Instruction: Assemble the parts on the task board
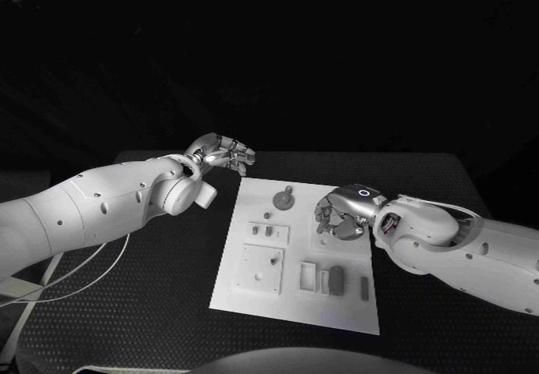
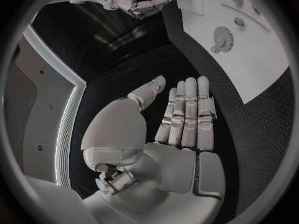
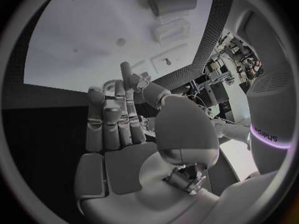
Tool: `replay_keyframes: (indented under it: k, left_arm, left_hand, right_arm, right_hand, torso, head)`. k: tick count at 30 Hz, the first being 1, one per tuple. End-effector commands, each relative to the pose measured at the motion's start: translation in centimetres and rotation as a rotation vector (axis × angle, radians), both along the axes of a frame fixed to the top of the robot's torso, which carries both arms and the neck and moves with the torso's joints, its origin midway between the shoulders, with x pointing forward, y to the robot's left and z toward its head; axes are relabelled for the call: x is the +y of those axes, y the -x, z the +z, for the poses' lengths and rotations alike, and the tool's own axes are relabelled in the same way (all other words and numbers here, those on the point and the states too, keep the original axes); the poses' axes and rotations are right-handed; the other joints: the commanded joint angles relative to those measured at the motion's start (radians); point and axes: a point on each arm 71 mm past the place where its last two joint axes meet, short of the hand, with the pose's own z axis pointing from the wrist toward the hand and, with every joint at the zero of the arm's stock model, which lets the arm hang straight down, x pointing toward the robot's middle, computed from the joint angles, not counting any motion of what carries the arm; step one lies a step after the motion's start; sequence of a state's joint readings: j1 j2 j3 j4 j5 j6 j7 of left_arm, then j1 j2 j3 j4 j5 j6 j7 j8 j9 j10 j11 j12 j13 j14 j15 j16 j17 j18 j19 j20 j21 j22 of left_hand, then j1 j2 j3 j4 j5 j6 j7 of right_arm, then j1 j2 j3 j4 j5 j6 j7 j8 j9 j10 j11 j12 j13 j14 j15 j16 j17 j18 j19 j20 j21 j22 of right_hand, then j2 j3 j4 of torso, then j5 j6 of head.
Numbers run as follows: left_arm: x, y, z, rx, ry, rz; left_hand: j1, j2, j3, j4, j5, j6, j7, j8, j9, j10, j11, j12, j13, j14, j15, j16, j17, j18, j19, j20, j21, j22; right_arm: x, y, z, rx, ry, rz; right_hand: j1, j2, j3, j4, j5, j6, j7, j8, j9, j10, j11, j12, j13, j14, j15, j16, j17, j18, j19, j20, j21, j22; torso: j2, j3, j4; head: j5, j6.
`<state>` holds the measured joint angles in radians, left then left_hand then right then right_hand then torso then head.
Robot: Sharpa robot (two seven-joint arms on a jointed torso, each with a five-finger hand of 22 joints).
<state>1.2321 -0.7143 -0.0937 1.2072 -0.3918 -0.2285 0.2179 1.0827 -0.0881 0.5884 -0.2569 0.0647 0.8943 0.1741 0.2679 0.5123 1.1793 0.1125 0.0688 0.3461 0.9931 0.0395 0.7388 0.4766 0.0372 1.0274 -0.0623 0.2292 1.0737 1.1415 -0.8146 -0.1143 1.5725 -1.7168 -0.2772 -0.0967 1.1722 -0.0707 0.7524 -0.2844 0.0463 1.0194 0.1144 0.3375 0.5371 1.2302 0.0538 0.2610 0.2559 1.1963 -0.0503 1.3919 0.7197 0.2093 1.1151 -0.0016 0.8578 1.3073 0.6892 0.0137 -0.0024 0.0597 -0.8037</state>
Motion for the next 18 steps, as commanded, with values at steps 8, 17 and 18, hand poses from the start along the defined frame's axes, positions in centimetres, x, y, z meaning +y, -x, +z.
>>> replay_keyframes:
  k: [8,17,18]
  left_arm:
    - [-0.3,0.0,0.2,-0.006,0.013,-0.014]
    - [-0.6,0.0,0.2,-0.008,0.015,-0.019]
    - [-0.6,0.0,0.2,-0.007,0.015,-0.02]
  left_hand:
    - [-0.001,0.005,-0.004,0.002,0.004,-0.006,-0.001,0.004,-0.002,-0.006,0.003,0.003,-0.001,0.005,0.002,-0.005,0.002,0.013,0.005,0.005,-0.004,0.002]
    - [-0.001,0.005,-0.004,0.002,0.004,-0.006,-0.001,0.005,-0.002,-0.006,0.003,0.003,-0.001,0.006,0.002,-0.005,0.003,0.013,0.005,0.005,-0.004,0.002]
    - [-0.001,0.005,-0.004,0.002,0.004,-0.006,-0.001,0.005,-0.002,-0.006,0.003,0.004,-0.001,0.006,0.002,-0.005,0.003,0.013,0.005,0.005,-0.004,0.002]
  right_arm:
    - [3.7,1.3,0.8,0.005,-0.099,0.093]
    - [8.6,3.1,-0.2,0.039,-0.145,0.195]
    - [9.0,3.2,-0.4,0.045,-0.144,0.204]
  right_hand:
    - [-0.005,0.003,0.009,-0.001,0.003,0.008,-0.002,0.004,0.009,0.009,-0.002,0.003,0.016,0.005,-0.008,-0.004,-0.001,0.052,0.008,-0.002,0.005,0.013]
    - [-0.005,0.005,0.01,-0.002,0.003,0.007,-0.002,0.004,0.01,0.009,-0.003,0.002,0.016,0.007,-0.009,-0.004,0.0,0.052,0.011,-0.004,0.006,0.013]
    - [-0.005,0.005,0.011,-0.002,0.003,0.006,-0.002,0.004,0.01,0.009,-0.003,0.002,0.016,0.007,-0.009,-0.004,0.0,0.052,0.012,-0.004,0.006,0.013]
  torso:
    - [0.001,0.0007,-0.001]
    - [0.0,-0.0007,0.0008]
    - [0.001,-0.0006,0.0017]
  head:
    - [0.02,0.0]
    - [0.029,0.001]
    - [0.029,0.001]
